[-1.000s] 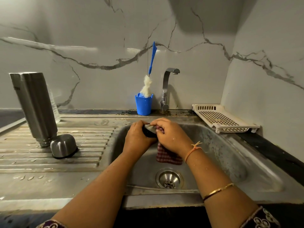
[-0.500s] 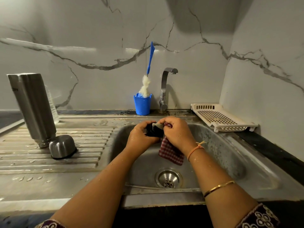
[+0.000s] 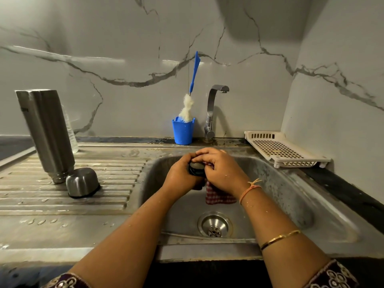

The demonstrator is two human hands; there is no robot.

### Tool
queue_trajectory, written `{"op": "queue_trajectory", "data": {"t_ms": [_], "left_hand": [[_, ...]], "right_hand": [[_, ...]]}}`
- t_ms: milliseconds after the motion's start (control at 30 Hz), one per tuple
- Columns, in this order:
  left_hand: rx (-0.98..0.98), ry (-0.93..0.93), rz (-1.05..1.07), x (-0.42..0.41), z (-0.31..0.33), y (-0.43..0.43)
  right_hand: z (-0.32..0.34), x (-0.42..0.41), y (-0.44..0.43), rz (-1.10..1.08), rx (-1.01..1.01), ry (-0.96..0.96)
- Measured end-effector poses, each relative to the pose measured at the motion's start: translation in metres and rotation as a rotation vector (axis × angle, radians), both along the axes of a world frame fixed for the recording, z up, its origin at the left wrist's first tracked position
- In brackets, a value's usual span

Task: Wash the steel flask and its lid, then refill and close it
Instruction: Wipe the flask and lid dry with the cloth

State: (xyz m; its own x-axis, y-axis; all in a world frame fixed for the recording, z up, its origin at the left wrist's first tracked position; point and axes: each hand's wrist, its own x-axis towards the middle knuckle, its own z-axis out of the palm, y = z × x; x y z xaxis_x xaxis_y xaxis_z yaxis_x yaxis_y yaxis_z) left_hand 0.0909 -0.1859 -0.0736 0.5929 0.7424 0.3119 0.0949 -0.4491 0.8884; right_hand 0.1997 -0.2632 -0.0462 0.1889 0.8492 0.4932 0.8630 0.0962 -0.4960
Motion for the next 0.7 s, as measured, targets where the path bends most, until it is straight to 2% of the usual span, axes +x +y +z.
{"op": "queue_trajectory", "data": {"t_ms": [100,200,300,433,567,700], "left_hand": [[-0.025,-0.086,-0.006,-0.002,0.004,-0.002],[-0.137,-0.127,-0.051,-0.001,0.005,-0.003],[-0.321,-0.203,-0.081,-0.001,0.005,0.0],[-0.482,-0.3,-0.131,-0.002,0.006,0.005],[-0.553,-0.31,-0.218,-0.001,0.009,-0.001],[-0.554,-0.288,-0.171,0.0,0.011,-0.002]], "right_hand": [[0.003,0.002,-0.002,-0.011,0.054,0.111],[0.003,0.004,-0.003,-0.076,0.09,0.179],[-0.001,0.01,0.0,-0.255,0.272,0.215],[-0.002,0.029,-0.001,-0.475,0.359,0.462],[-0.004,0.026,0.0,-0.479,0.312,0.444],[-0.003,0.018,-0.001,-0.442,0.292,0.368]]}}
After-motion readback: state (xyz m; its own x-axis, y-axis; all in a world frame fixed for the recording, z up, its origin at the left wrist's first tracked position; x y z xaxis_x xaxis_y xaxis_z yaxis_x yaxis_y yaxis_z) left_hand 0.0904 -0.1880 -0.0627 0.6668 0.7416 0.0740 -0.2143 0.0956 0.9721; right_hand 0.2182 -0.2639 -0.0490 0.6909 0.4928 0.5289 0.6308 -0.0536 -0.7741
